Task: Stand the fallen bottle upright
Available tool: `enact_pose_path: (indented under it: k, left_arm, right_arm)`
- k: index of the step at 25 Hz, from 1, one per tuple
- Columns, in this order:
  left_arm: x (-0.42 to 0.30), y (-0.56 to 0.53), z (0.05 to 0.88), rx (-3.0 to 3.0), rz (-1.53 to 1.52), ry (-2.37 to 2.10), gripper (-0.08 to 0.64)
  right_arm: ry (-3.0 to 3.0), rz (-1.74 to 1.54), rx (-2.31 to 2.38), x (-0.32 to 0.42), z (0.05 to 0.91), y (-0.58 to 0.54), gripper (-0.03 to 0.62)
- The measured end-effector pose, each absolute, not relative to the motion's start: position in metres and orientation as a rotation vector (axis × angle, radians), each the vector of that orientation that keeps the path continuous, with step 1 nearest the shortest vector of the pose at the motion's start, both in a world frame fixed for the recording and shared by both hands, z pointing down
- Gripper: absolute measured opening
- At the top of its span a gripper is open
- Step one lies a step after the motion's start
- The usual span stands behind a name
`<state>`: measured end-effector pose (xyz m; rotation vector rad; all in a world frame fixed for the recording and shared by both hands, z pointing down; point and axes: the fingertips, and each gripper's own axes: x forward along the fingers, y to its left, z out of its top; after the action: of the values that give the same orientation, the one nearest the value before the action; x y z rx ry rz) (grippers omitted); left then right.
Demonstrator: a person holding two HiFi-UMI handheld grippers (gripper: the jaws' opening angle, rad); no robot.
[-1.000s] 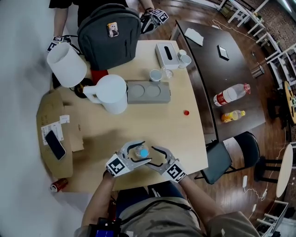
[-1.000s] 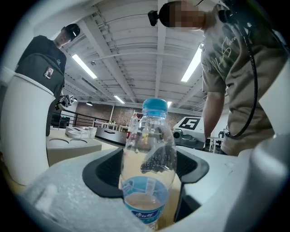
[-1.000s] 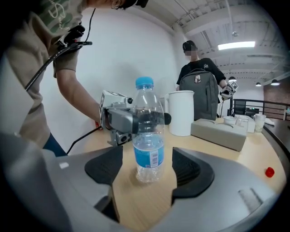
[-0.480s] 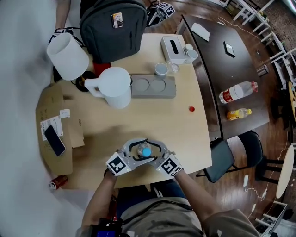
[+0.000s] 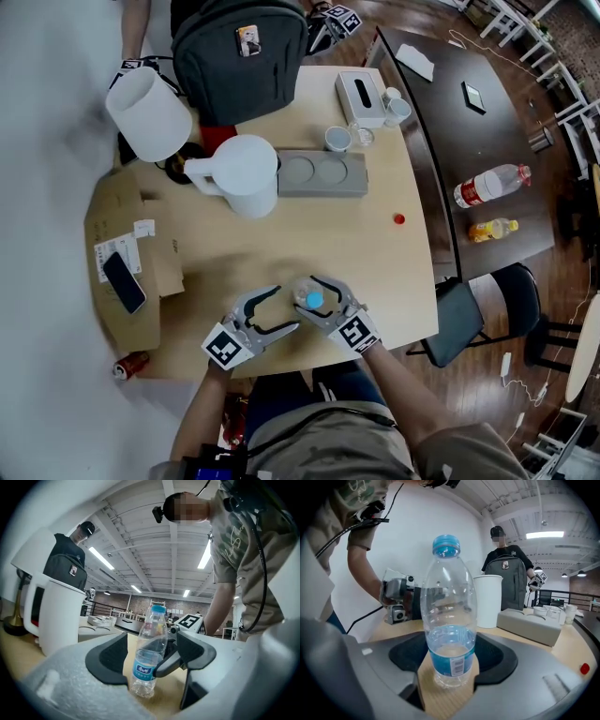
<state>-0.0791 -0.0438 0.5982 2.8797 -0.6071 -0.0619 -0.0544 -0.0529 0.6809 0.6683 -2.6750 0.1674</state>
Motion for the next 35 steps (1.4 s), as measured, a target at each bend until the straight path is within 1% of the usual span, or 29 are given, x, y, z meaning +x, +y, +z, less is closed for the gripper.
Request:
enact_pose_path:
  k: [3,8,12,20,28,35]
  left_arm:
    - [-0.090,-0.028,0.582,2.890,-0.031,-0.647,0.344]
    - [-0.085,-0.008,0.577,2.878,0.065,-0.620,0.344]
    - [-0.076,-0.008,0.566,2.839,0.011,-0.634,0.344]
    - [-0.059,-0.005,0.547,2.943,0.012,-0.585,0.344]
    - [-0.055,0.004,0.545,2.937,0.026,-0.564,0.341]
    - [-0.047,0.014,0.539,2.947,0.032,-0.526,0.341]
  right_arm:
    - [-2.689,0.215,0.740,-0.053,0.679,-0.063,0.308]
    - [-2.695,0.208,0.728,-0.053,0.681,-0.061,0.310]
    - [-2.707,0.201,0.717,-0.051,0.678,-0.062,0.315]
    - [-2.744,0.279,0.725,-0.044,0.668,-0.065,0.333]
    - [-2.733,0.199,0.634,-0.041,0.662,-0.050,0.342]
    - [-2.730,0.195,0.627,-0.018,0.653,-0.037,0.342]
